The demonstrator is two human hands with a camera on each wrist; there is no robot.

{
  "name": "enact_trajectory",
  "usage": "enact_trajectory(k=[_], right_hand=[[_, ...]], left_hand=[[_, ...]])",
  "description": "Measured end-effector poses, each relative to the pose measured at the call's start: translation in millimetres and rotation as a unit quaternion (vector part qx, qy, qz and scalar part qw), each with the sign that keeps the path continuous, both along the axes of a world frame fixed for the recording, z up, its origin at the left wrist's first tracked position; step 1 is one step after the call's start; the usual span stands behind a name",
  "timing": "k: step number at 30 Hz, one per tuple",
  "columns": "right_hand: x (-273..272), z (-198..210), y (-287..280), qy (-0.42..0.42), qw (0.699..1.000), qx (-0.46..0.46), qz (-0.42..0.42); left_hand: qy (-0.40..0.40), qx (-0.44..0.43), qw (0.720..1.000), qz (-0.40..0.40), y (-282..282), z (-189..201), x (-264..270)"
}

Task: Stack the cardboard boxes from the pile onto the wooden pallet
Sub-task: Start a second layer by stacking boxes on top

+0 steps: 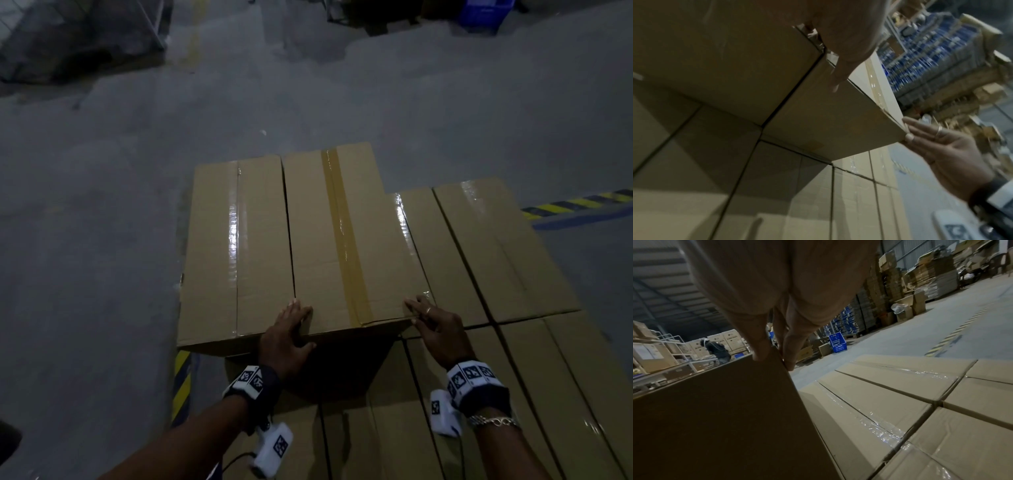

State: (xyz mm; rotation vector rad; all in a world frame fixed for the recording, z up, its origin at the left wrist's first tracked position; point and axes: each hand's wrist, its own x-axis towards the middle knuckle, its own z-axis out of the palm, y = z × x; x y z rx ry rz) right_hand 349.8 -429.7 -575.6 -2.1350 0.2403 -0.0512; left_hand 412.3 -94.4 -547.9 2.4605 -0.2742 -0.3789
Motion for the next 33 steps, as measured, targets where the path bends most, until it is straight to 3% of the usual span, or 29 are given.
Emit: enact_trajectory(k=[5,11,17,24,30,33], right_hand=[[1.9,2.7,-3.9,0.004,1.000,-0.002,0.006],[2.4,5.5,4.3,0.005,0.999,-0.023,0.022],[1.0,9.4,23.9,0.029,0.997,-0.076,-0.014],[-20.0,16.5,38.0,0.087,0.992,-0.086,-0.007],[-51.6,48.9,59.5,0.120,0.979,-0.164,0.018],[-68.6,69.7,74.1,0.075,0.983,-0.164,0.023]], left_hand=[[0.025,-0.037,0.998,0.044,1.3,-1.7,-0.1],[0.019,-0.048,0.998,0.022,6.3,0.3,0.1],[-0.013,-0.051,0.998,-0.020,15.8,2.4,6.4],[-0.010,0.014,0.999,-0.049,8.3,7.8,2.3],[-0.010,0.055,0.995,-0.084,-5.2,37.6,-15.9],[-0.035,0.035,0.991,-0.126,-9.0,60.2,-27.7]])
